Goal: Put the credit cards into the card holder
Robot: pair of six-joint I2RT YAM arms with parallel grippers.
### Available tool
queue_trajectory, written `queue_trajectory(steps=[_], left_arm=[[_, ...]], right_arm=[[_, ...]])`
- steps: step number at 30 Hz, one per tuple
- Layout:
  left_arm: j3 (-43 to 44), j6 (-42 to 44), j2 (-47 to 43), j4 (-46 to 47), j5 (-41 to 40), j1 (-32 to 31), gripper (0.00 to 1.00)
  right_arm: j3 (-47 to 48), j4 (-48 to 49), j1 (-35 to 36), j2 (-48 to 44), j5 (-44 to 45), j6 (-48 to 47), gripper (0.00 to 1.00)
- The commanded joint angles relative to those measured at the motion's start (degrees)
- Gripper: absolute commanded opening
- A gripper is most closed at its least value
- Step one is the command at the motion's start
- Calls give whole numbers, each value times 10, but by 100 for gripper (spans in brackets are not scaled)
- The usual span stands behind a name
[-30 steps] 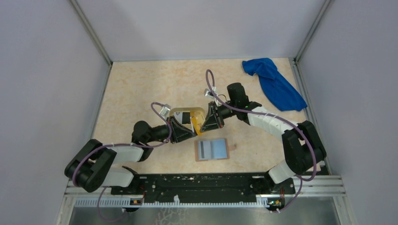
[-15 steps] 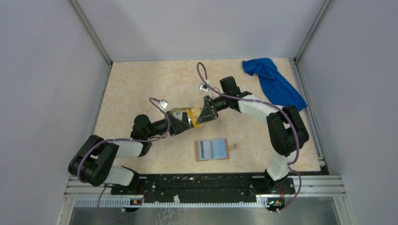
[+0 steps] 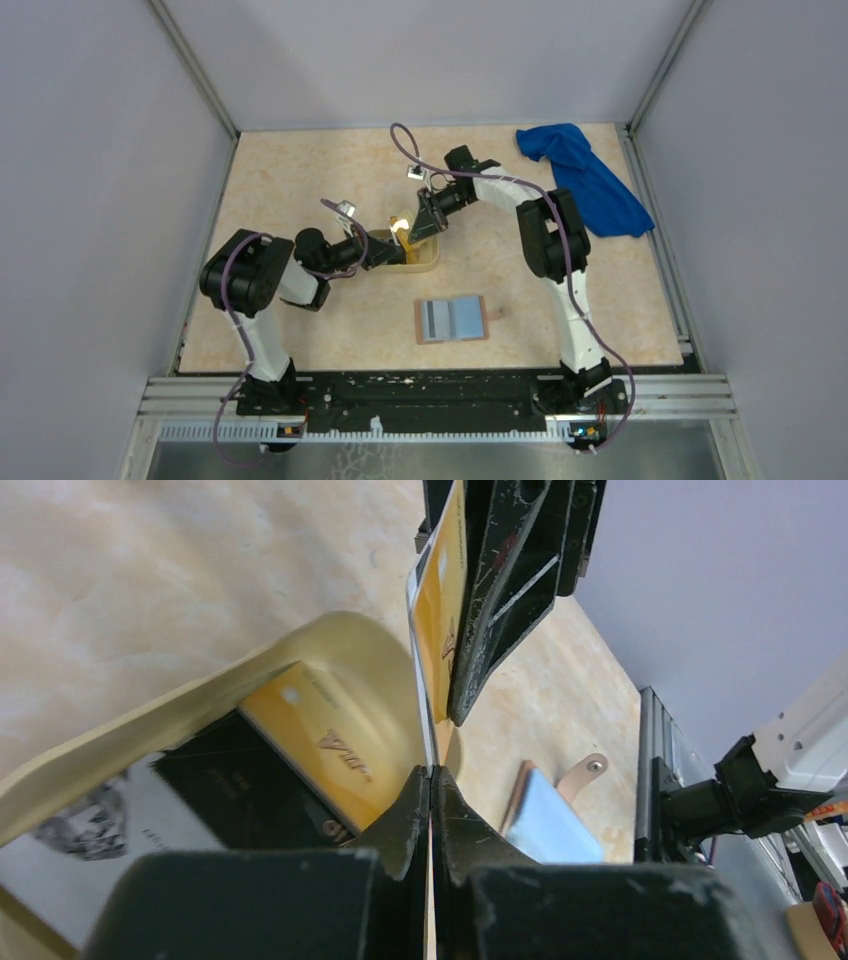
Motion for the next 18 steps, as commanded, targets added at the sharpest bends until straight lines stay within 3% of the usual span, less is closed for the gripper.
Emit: queue_trajectory(steps=[1, 6, 12, 18], left_arm=[[30, -39, 75, 168, 45, 18, 0], [49, -15, 93, 109, 40, 24, 0], [55, 36, 60, 9, 13, 25, 0], [53, 72, 25, -51, -9, 26, 0]], right_arm=[[62, -42, 10, 45, 29, -55, 2], [62, 1, 9, 60, 63, -27, 8], [49, 26, 8, 51, 88, -19, 23], [31, 34, 5, 33, 100, -27, 31]])
